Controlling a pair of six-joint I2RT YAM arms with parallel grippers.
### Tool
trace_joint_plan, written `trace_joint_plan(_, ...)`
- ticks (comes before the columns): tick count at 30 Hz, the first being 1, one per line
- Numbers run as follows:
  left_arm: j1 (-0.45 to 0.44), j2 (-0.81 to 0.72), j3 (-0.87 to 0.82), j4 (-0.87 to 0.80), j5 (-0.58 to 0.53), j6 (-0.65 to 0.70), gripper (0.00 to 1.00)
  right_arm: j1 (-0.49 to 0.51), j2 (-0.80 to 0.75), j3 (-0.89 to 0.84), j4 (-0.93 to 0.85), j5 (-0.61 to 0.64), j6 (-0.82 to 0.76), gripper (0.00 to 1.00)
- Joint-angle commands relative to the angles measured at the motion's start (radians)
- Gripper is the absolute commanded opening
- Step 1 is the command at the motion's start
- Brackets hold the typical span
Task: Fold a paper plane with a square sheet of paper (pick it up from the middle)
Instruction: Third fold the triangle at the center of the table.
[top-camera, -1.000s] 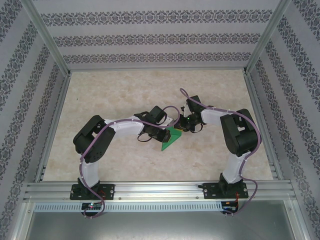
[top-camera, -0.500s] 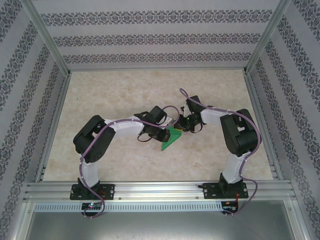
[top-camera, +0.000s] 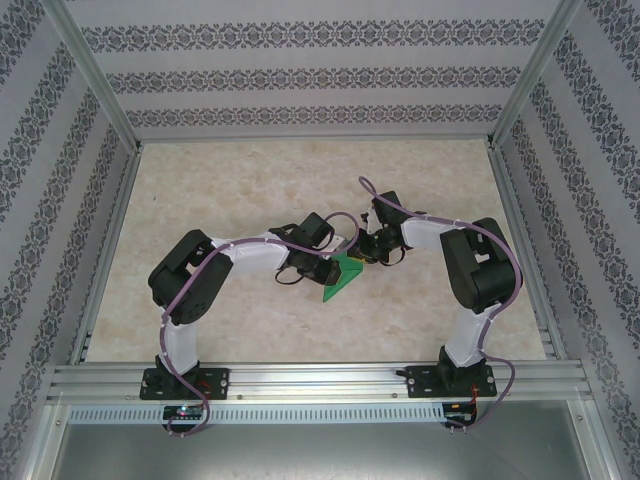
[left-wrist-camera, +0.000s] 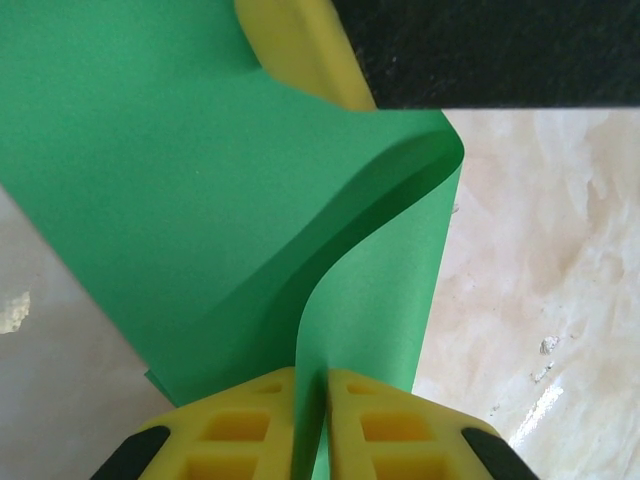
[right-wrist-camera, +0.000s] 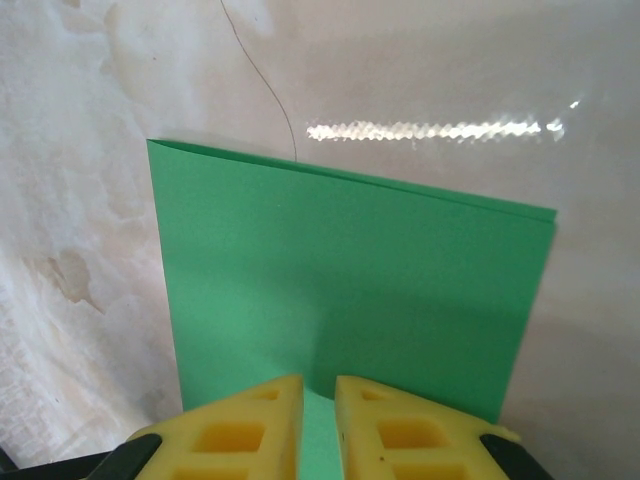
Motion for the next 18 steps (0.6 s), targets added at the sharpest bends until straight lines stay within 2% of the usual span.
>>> trace_joint_plan(1, 0.011, 0.02, -0.013, 0.015, 0.008, -0.013, 0.17, 0.013, 0.017, -0.013, -0.002, 0.05, 0.0, 0.18)
trace_joint_plan(18, 0.01, 0.051, -0.005, -0.008, -0.013, 0.01, 0.17, 0.015, -0.008, -0.024, 0.016, 0.055, 0.022, 0.19)
